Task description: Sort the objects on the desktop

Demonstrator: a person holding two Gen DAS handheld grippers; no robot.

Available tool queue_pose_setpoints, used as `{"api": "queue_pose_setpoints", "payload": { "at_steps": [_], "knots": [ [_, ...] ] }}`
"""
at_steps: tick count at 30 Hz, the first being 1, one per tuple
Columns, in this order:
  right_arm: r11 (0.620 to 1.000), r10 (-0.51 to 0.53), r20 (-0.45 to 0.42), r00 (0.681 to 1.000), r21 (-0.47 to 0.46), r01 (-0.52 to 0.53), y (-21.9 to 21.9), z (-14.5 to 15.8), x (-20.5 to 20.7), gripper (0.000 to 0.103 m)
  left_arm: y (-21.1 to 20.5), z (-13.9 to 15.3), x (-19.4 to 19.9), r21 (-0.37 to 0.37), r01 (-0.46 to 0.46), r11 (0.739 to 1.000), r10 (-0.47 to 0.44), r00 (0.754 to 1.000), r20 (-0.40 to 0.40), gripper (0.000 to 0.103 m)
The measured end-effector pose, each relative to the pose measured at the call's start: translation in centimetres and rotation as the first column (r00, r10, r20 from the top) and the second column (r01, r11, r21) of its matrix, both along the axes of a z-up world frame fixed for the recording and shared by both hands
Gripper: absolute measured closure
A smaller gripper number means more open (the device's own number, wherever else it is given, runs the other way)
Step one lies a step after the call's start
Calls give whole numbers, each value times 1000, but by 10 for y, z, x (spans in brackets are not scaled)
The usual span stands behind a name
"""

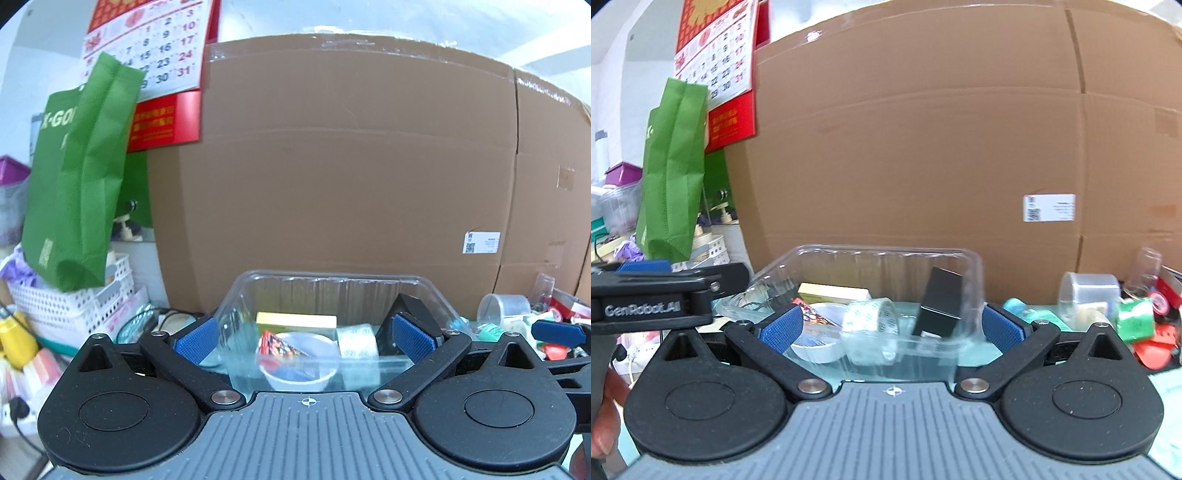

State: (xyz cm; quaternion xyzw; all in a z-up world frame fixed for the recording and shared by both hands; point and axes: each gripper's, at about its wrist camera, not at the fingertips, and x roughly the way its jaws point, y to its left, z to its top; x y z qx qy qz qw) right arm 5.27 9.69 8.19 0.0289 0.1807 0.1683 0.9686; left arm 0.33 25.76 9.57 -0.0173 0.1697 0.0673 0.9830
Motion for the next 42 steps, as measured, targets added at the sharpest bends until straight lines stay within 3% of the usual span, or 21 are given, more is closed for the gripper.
{"api": "queue_pose_setpoints", "payload": {
  "at_steps": [9,21,27,35,42],
  "knots": [
    [998,-39,72,997,-37,42,-14,-1,-34,0,-12,-7,-42,-58,-24,998,25,999,21,0],
    [999,-30,72,997,-29,33,-40,-12,-62,0,-16,-43,-71,-145,-36,989,17,991,-130,0],
    [1000,-15,101,995,-22,18,-42,-9,-80,0,-41,-48,-89,19,-54,998,56,989,-134,0],
    [1000,-6,143,990,-21,9,-46,1,-101,0,-63,-40,-107,110,-61,992,71,994,-89,0],
    [999,-47,141,989,1,47,-57,0,-98,0,-63,-29,-108,72,-48,996,51,998,-29,0]
  ]
}}
